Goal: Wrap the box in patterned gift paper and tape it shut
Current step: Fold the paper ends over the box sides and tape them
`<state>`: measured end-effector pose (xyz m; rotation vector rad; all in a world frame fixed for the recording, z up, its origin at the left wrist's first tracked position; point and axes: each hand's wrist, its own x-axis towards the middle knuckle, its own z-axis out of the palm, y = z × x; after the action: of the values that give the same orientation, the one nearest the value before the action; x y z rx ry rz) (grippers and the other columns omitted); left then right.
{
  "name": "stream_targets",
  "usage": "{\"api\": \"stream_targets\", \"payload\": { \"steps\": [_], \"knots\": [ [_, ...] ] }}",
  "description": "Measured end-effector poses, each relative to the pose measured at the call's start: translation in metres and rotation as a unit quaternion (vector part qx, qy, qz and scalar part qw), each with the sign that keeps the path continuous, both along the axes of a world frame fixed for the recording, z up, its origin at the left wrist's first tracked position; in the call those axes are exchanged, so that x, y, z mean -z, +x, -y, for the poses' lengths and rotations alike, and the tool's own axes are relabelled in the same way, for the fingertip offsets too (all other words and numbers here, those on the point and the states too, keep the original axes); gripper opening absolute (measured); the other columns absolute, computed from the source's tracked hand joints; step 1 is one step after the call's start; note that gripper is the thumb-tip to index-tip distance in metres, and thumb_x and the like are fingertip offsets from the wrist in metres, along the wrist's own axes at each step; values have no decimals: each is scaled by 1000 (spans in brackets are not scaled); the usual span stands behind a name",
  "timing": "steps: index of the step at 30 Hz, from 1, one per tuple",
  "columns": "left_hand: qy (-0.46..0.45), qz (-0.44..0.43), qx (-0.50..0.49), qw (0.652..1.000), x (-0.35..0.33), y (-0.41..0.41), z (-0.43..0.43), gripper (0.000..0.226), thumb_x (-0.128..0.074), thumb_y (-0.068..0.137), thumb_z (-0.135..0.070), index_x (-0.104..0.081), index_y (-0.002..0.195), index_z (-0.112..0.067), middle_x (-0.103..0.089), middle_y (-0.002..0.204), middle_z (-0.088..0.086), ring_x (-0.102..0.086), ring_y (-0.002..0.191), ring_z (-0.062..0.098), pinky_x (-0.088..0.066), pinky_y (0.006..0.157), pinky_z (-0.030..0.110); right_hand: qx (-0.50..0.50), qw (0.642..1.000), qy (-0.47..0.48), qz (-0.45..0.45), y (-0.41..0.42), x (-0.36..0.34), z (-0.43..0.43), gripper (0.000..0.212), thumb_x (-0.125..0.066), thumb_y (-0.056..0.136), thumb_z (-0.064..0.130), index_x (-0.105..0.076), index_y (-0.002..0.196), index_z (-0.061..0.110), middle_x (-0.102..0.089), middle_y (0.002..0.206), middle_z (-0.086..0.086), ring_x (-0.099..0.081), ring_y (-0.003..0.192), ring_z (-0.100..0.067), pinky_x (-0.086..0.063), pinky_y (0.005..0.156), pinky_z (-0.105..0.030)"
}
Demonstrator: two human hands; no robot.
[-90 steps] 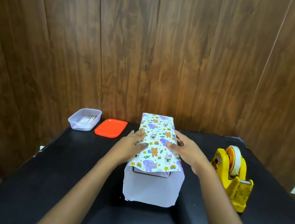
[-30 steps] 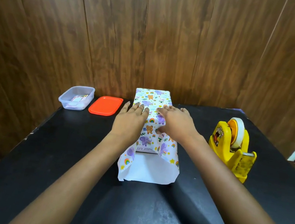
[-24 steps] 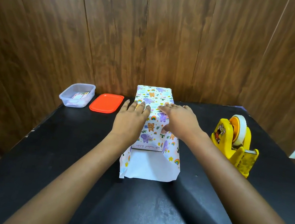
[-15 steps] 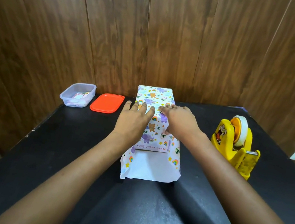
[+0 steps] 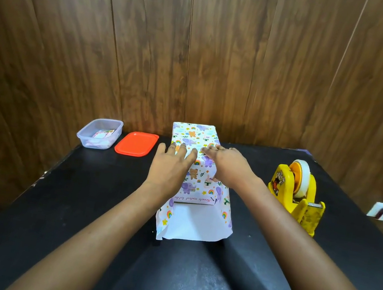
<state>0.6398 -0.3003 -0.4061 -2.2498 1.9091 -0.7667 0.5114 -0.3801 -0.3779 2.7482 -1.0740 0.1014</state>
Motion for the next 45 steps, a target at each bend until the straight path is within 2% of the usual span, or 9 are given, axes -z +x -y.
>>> {"api": "stream_targets", "payload": {
  "steps": [8, 12, 15, 17, 21, 30, 35, 39, 45],
  "knots": [
    [8, -8, -10, 1000, 2, -4, -1, 72, -51, 93, -19, -5, 149, -19, -19, 154, 15, -22, 140, 36, -23, 107, 44, 9, 998, 59, -7, -3, 5, 3, 77, -57, 93, 17, -7, 151, 24, -6, 159, 1, -2, 147, -18, -6, 116, -50],
    [6, -19, -16, 1000, 1, -4, -2, 71, -51, 92, -18, -8, 148, -19, -19, 155, 14, -21, 141, 36, -22, 108, 45, 6, 930, 233, 285, -33, -4, 0, 67, -60, 90, 24, -26, 148, 23, -18, 157, 2, -7, 146, -16, -10, 118, -41],
    [7, -30, -16, 999, 0, -3, -3, 71, -51, 93, -20, -7, 148, -20, -17, 155, 14, -19, 141, 36, -21, 110, 47, 135, 863, 117, 473, -81, -9, 0, 46, -55, 93, 26, -47, 138, 16, -43, 145, -10, -27, 141, -24, -23, 113, -39],
    [5, -29, -17, 999, 1, -4, -3, 71, -50, 93, -20, -6, 149, -20, -17, 155, 14, -19, 142, 36, -21, 110, 47, 275, 830, 50, 482, -118, -5, 4, 36, -49, 95, 29, -59, 125, 11, -56, 130, -16, -41, 128, -33, -31, 105, -42],
    [-3, -22, -19, 1000, 4, -4, -3, 69, -48, 93, -19, -7, 149, -20, -19, 155, 14, -21, 141, 36, -22, 110, 47, 443, 753, 215, 436, -168, 20, 17, 50, -48, 93, 43, -61, 117, 2, -59, 124, -19, -48, 118, -39, -36, 102, -48],
    [-16, -21, -16, 1000, 8, -2, -3, 68, -47, 93, -16, -9, 149, -20, -19, 155, 13, -21, 141, 34, -24, 110, 44, 410, 656, 310, 553, -170, 19, 14, 48, -72, 82, 13, -53, 121, -7, -54, 124, -16, -49, 119, -32, -37, 84, -33],
    [-15, -14, -20, 1000, 8, -4, -1, 70, -49, 93, -19, -7, 149, -21, -18, 155, 12, -22, 141, 33, -25, 109, 43, 437, 689, 317, 484, -168, 18, 19, 58, -77, 76, 28, -51, 120, 1, -50, 133, -16, -43, 126, -36, -34, 105, -49],
    [-14, -2, -20, 1000, 9, -3, -1, 68, -45, 93, -16, -7, 149, -20, -18, 155, 12, -21, 141, 33, -25, 108, 42, 378, 638, 325, 587, -173, 7, 11, 52, -72, 81, 10, -51, 126, -4, -49, 136, -16, -45, 126, -32, -37, 97, -40],
    [-14, -7, -18, 1000, 9, -2, 1, 69, -47, 93, -17, -8, 149, -20, -17, 155, 13, -21, 142, 33, -24, 109, 42, 376, 615, 328, 611, -182, 28, -9, 16, -62, 86, 9, -66, 97, -3, -62, 87, -10, -54, 72, -18, -37, 72, -28]
  ]
}}
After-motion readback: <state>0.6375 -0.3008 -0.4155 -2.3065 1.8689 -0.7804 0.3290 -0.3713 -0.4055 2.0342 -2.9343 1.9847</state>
